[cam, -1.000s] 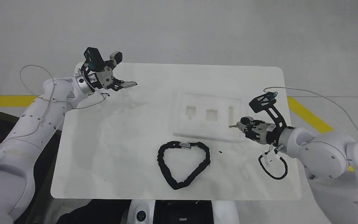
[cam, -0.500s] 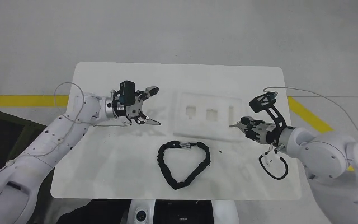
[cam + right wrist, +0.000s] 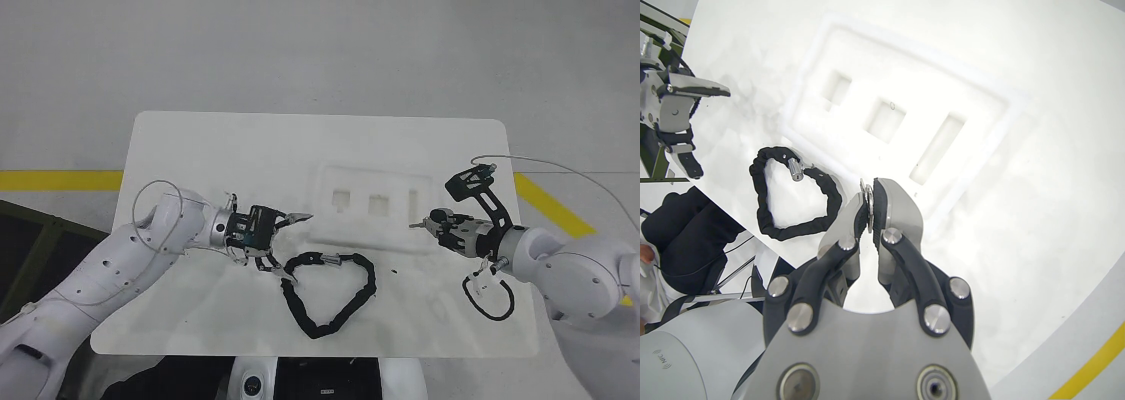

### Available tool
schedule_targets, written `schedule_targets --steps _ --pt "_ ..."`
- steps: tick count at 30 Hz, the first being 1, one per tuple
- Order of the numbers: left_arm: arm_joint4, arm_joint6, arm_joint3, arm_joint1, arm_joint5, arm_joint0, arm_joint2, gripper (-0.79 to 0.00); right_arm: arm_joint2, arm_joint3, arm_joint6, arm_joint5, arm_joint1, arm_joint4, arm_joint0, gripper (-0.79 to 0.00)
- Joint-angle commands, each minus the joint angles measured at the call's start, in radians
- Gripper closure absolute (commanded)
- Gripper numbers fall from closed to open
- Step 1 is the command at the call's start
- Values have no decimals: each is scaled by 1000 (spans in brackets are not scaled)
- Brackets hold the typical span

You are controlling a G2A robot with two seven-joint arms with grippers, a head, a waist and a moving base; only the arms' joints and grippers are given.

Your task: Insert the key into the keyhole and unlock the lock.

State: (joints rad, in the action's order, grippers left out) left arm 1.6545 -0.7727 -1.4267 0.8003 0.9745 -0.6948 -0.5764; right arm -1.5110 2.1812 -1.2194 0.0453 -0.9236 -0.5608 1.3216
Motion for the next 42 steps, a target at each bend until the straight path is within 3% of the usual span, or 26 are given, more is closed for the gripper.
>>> schedule_targets --steps 1,10,13,35,42 --pt "41 5 -14 2 1 -3 10 -785 0 0 0 0 0 0 0 0" --pt "151 7 -43 16 -14 2 44 -785 0 0 0 0 0 0 0 0" --pt "122 12 -25 22 -77 -3 27 -785 0 0 0 0 0 0 0 0" --pt "122 12 -25 22 -77 -3 27 -785 0 0 0 0 0 0 0 0" --pt "150 119 -115 23 -34 -27 34 -785 0 0 0 0 0 0 0 0"
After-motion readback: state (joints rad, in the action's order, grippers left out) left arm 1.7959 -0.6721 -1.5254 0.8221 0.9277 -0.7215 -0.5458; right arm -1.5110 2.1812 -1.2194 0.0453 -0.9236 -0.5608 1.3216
